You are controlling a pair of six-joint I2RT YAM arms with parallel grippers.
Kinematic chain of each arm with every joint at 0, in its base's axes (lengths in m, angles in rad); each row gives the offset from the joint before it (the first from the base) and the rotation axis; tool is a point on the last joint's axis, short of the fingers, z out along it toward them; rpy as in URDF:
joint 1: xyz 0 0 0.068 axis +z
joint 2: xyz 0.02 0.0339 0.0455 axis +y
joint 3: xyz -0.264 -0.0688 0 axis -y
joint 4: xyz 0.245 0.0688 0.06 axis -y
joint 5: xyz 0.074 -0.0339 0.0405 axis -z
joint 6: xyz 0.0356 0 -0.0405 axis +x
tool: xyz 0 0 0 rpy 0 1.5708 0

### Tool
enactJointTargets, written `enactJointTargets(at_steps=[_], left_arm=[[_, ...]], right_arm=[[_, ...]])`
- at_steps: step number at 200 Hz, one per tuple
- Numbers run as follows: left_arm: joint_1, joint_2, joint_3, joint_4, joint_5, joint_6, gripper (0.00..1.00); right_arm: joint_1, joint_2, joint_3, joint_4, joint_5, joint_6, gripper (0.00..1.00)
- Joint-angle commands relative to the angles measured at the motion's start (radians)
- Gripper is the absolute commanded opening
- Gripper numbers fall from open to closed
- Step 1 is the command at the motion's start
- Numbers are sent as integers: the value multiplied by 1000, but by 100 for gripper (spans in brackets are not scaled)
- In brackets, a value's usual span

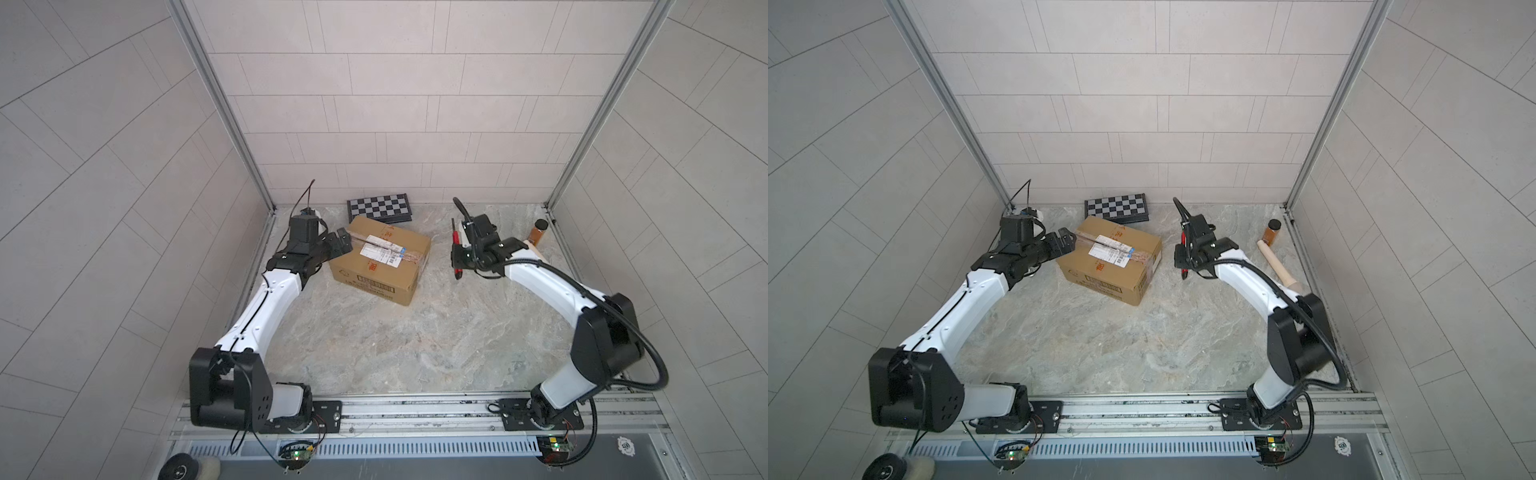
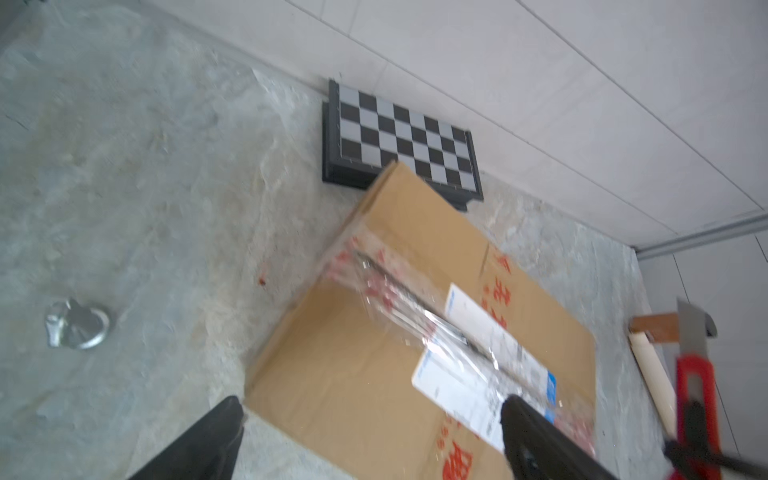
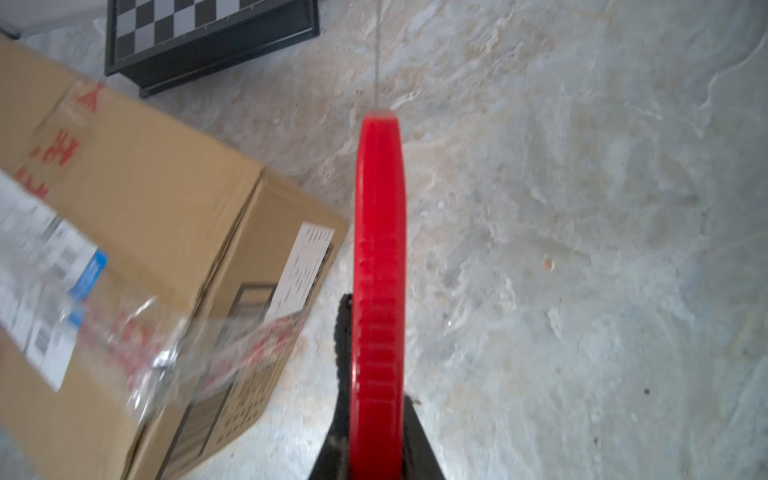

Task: Unpack the express box

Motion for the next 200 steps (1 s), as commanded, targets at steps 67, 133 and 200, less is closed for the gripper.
enactJointTargets(at_steps=[67, 133, 200], left_arm=[[-30, 153, -47, 95, 95, 1, 100], [-234, -125, -415, 210, 153, -175, 100], [-412, -515, -547, 97, -41, -314, 100]], right_arm=[[81, 74, 21, 70, -104, 55, 0], [9, 332, 327, -23, -151, -76, 0], [-141, 260, 344, -180, -97, -173, 0]])
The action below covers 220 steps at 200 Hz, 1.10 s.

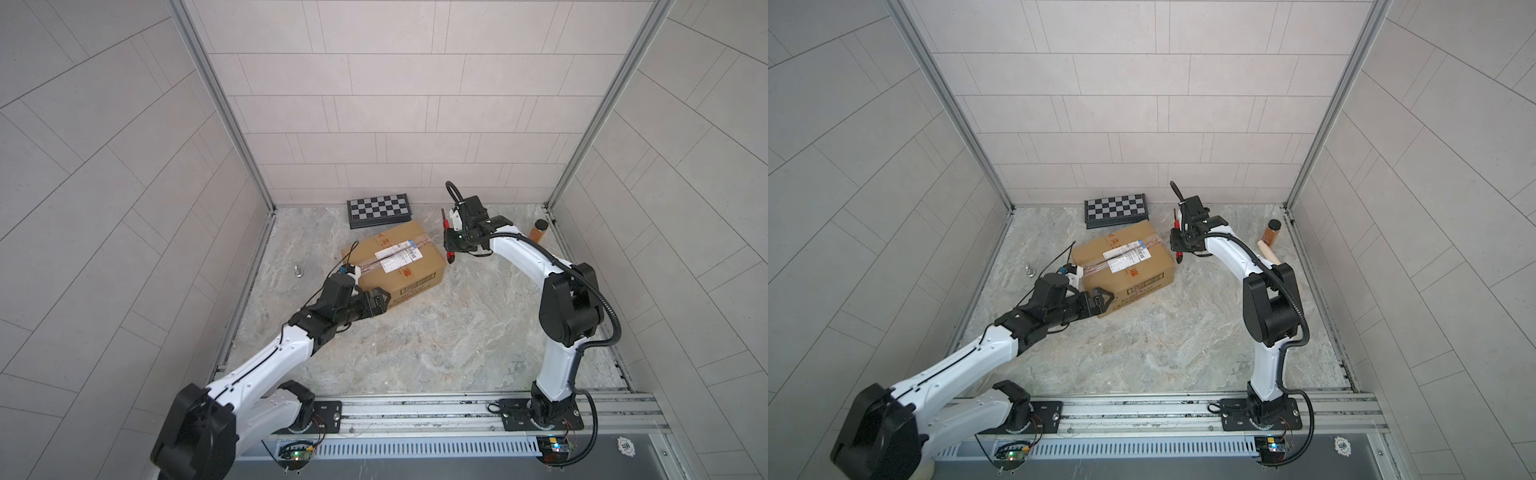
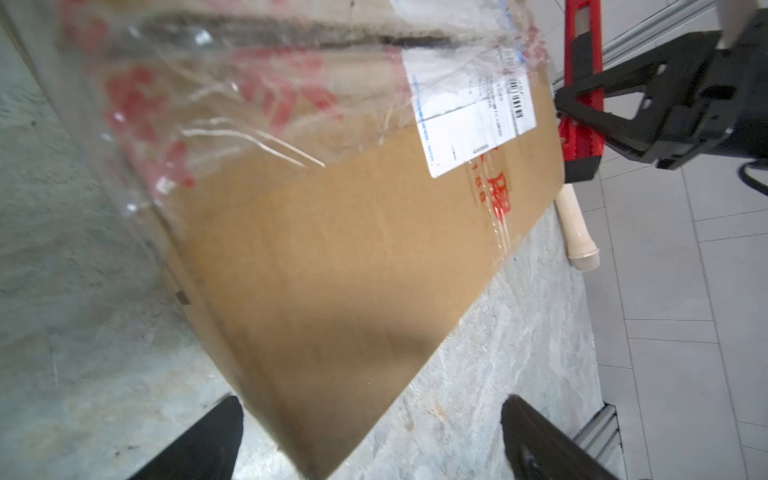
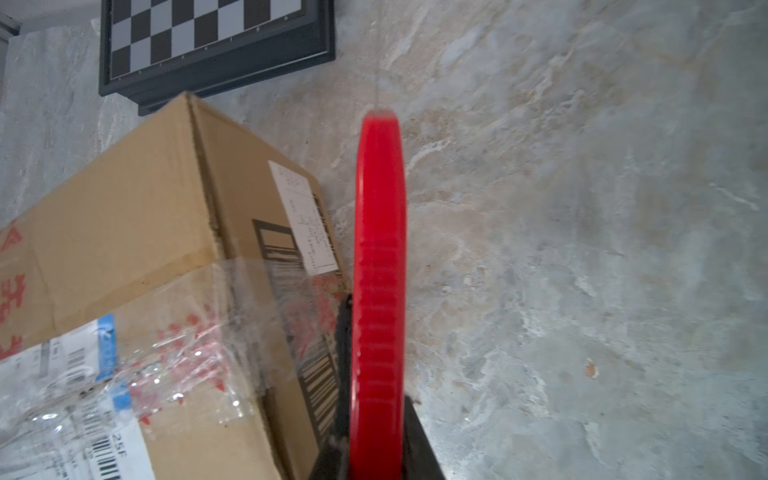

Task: Unpack the express box

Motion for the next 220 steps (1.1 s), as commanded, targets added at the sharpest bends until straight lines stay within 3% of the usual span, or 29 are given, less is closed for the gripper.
enactJointTargets(at_steps=[1, 27, 57, 84, 117, 158, 220], left_arm=[[3, -97, 47, -81, -97, -16, 100], [161, -72, 195, -193, -24, 133, 100], [317, 148, 398, -200, -1, 291, 100], [353, 404, 581, -135, 13, 340, 100], [353, 631, 724, -121, 59, 373, 100], [321, 616, 607, -70, 119, 349, 100], [157, 295, 212, 6, 90, 188, 100]], right_arm=[[-24, -103, -45, -88, 20, -48, 0], [-21, -273, -226, -53, 19, 5, 0], [31, -467, -436, 12, 48, 112, 0], [120, -560, -568, 107, 73, 206, 0], [186, -512, -559, 155, 68, 260, 0], [179, -365, -465, 211, 30, 212, 0], [133, -149, -237, 179, -71, 101, 0]])
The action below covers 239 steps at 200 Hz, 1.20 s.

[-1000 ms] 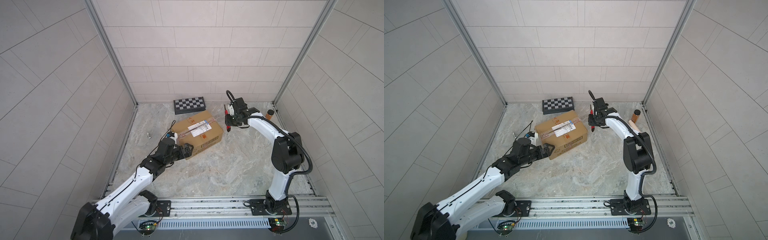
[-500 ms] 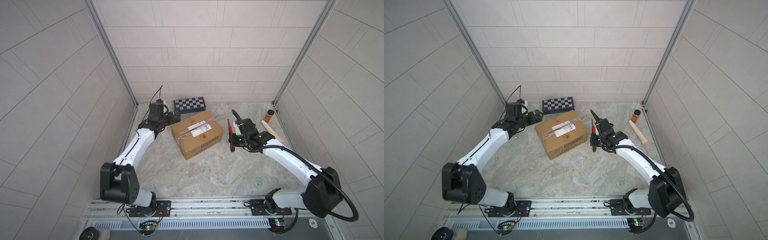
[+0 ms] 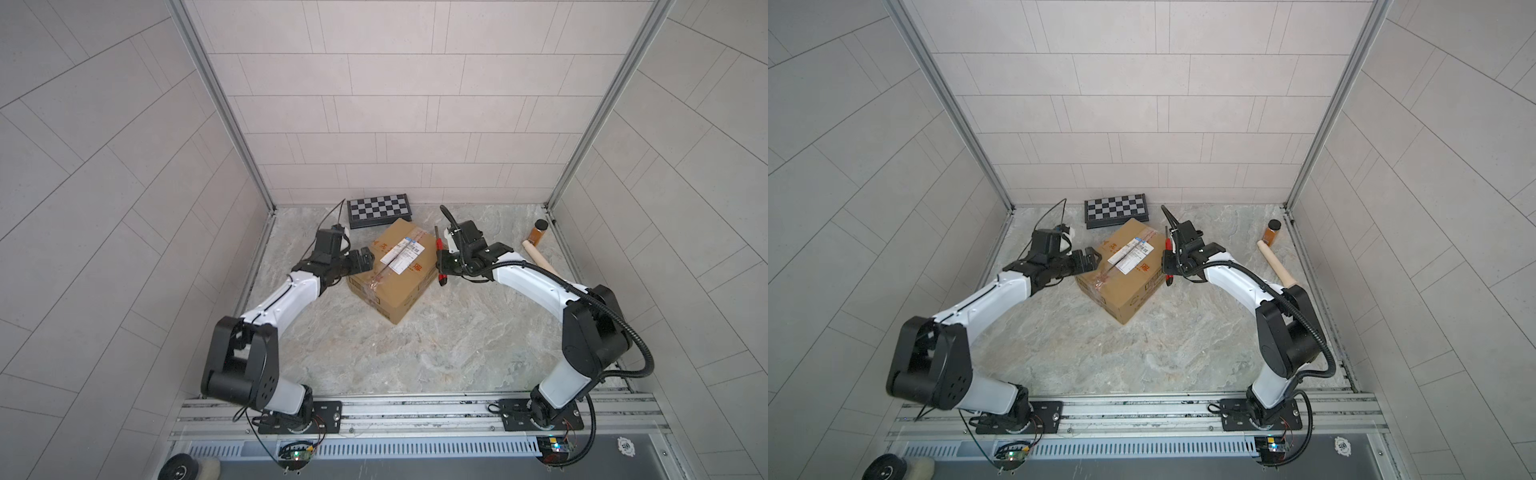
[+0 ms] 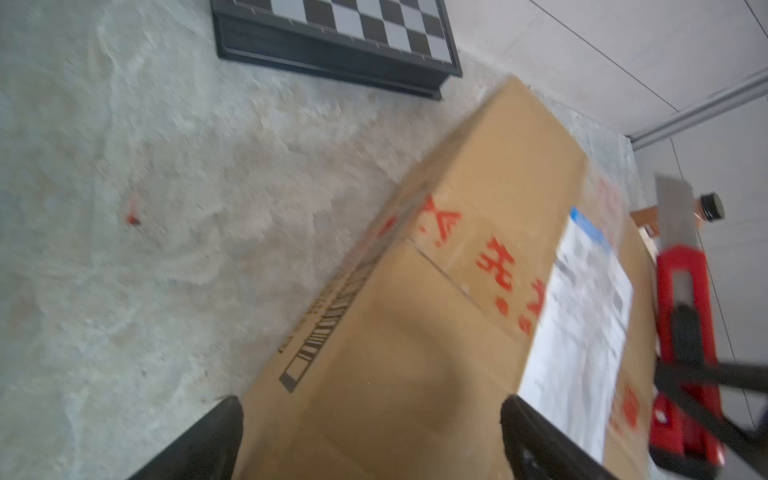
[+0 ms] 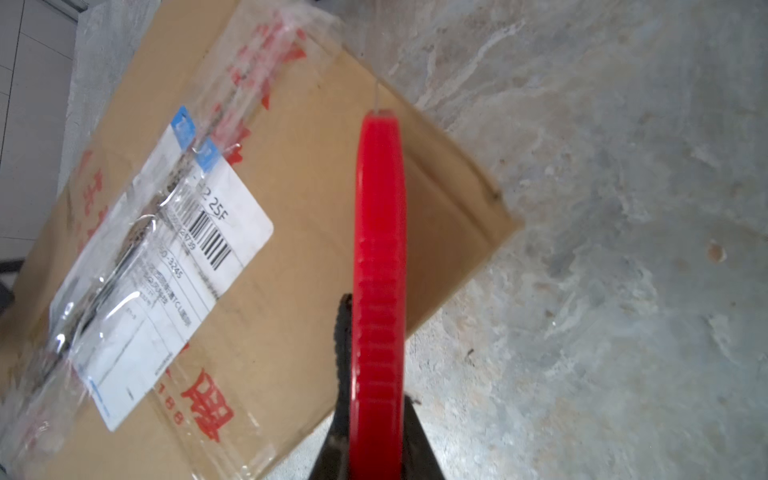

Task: Unpack the express box

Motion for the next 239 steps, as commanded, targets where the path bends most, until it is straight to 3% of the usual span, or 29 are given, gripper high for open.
enactJointTargets(at_steps=[1, 43, 74, 110, 135, 161, 239], left_arm=[[-75, -119, -120, 21, 24, -103, 100], [-155, -328, -246, 2, -58, -201, 100], [-131, -380, -140, -102, -106, -140, 100], [-108, -313, 43, -52, 22, -93, 100], [-108, -247, 86, 157, 180, -124, 99], [-115, -179, 112, 341, 326, -178, 96], [-142, -121, 120, 523, 505, -225, 90]], right_arm=[[-16, 33, 66, -14, -64, -69, 0], [-81, -50, 84, -154, -73, -178, 0], [-93, -180, 40, -213, -78, -217, 0], [-53, -331, -31, -145, -249, -220, 0], [43, -412, -89, 7, -296, -169, 0], [101, -421, -94, 89, -358, -126, 0], [158, -395, -110, 249, -476, -55, 0]])
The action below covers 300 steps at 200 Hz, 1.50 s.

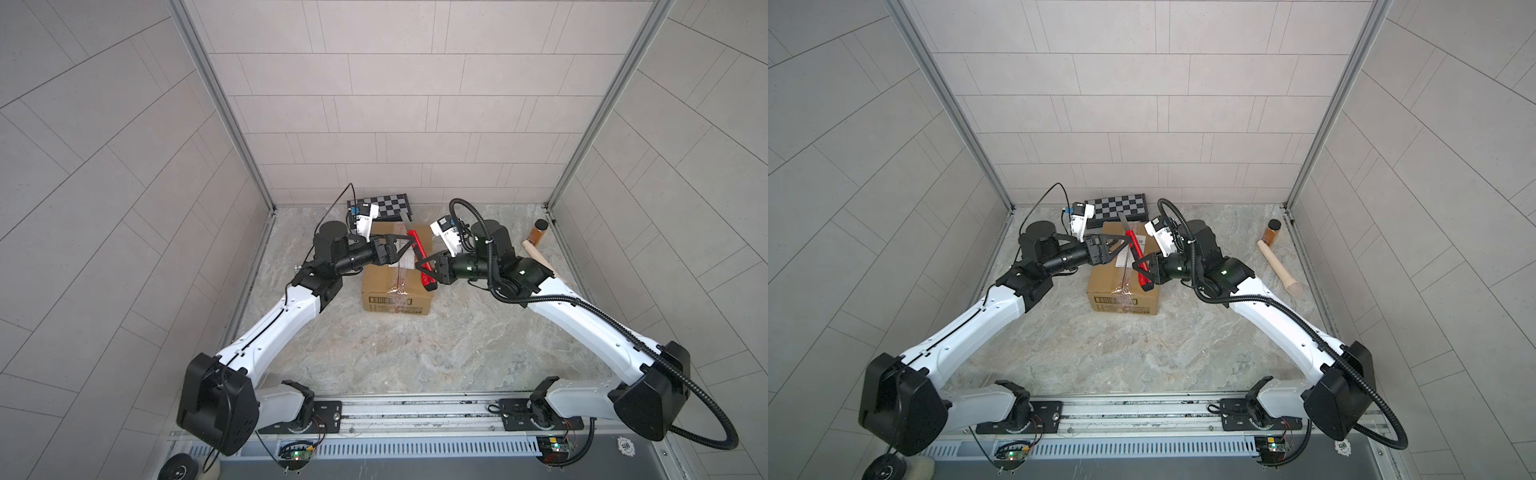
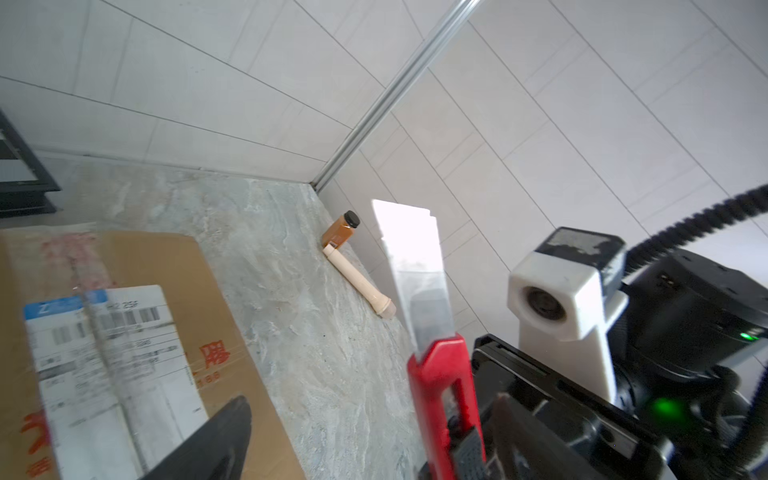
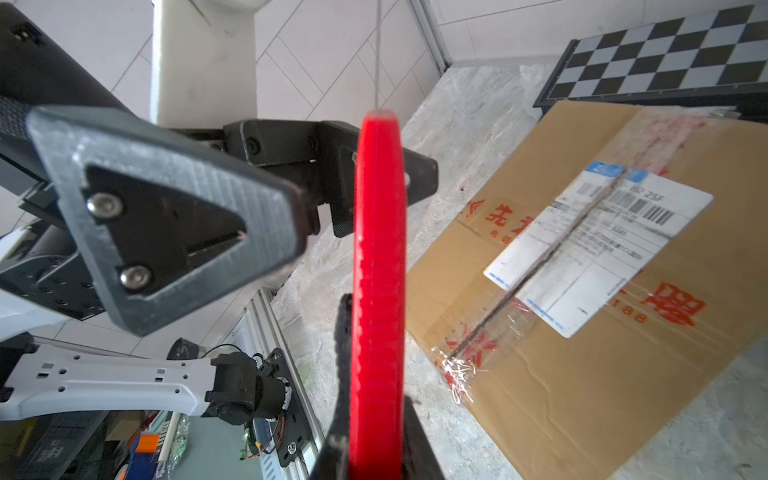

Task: Unpack the express box

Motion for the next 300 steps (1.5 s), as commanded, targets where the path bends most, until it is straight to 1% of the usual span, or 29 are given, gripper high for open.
enactJointTargets(at_steps=[1, 37, 65, 81, 107, 123, 137, 169, 175, 191, 207, 219, 236, 245, 258, 284, 300], left_arm=[[-3, 11, 29, 111, 91, -23, 90], [-3, 40, 44, 168, 143, -54, 71], [-3, 57, 49, 188, 179, -76, 46], [-3, 59, 43, 188, 178, -76, 41], [-4, 57, 37, 184, 168, -78, 19], [-3, 54, 39, 175, 157, -78, 8], [-3, 52, 42, 162, 149, -74, 0], [-1, 48, 50, 156, 121, -83, 0], [2, 45, 50, 157, 110, -88, 0], [10, 33, 47, 171, 70, -110, 0], [18, 23, 33, 213, 19, -153, 0], [20, 23, 12, 289, -7, -211, 0], [20, 31, -20, 423, -40, -312, 0], [20, 37, -37, 487, -60, -357, 0], [20, 50, -52, 550, -72, -399, 0], [20, 70, -63, 602, -79, -435, 0], [20, 74, -60, 619, -78, -445, 0]], right_arm=[[18, 9, -2, 85, -63, 28, 0], [25, 20, -16, 128, -89, 58, 0], [24, 26, -30, 173, -101, 87, 0], [25, 31, -30, 178, -102, 93, 0], [23, 32, -31, 183, -103, 99, 0], [21, 28, -35, 188, -100, 106, 0], [14, 24, -39, 189, -92, 114, 0], [-2, 12, -49, 199, -67, 145, 0], [-4, 10, -54, 204, -57, 157, 5], [-16, -18, -83, 236, -30, 194, 24], [-23, -52, -121, 286, -8, 226, 40], [-23, -80, -148, 304, 25, 241, 50], [-25, -119, -200, 366, 68, 283, 59], [-23, -137, -238, 429, 89, 319, 62], [-24, -150, -293, 526, 121, 374, 64], [-23, -151, -360, 669, 145, 445, 66], [-22, -148, -400, 806, 155, 503, 66]])
